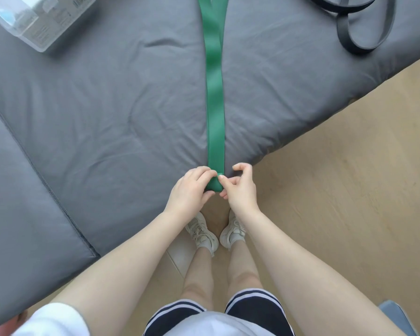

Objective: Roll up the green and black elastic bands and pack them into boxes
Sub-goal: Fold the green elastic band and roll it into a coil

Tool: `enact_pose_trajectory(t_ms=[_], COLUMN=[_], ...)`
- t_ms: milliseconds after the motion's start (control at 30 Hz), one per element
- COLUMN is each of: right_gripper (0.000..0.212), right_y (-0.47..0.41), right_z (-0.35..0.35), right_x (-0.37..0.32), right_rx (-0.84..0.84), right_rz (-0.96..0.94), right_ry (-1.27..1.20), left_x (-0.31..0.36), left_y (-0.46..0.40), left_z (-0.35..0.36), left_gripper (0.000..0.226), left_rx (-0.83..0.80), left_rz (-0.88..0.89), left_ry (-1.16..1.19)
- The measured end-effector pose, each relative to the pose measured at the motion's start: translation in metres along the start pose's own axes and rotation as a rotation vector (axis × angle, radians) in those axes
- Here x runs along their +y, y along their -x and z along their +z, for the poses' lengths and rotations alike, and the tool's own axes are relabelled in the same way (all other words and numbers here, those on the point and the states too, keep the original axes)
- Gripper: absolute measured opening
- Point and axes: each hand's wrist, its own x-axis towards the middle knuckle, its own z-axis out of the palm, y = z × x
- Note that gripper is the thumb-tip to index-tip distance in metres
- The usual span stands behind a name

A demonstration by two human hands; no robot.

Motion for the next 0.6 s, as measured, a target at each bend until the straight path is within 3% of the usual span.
enact_pose_trajectory(t_ms=[333, 467, 533, 600], right_gripper=[0.004, 0.032, 0.033, 0.027], right_y=[-0.008, -0.01, -0.011, -0.013], right_z=[-0.012, -0.026, -0.026, -0.023], right_x=[-0.001, 0.007, 0.007, 0.001], right_rx=[-0.128, -0.251, -0.235, -0.191], right_rz=[-0.1, -0.309, -0.371, -0.373], right_ry=[0.134, 0.45, 0.528, 0.556], left_x=[-0.003, -0.004, -0.003, 0.001], left_y=[-0.003, -0.011, -0.013, -0.016], left_z=[0.004, 0.003, -0.002, -0.01], left_gripper=[0.039, 0.026, 0.026, 0.028], left_rx=[0.076, 0.098, 0.086, 0.012], left_rz=[0.099, 0.102, 0.045, -0.124], left_ry=[-0.16, -0.174, -0.153, -0.024])
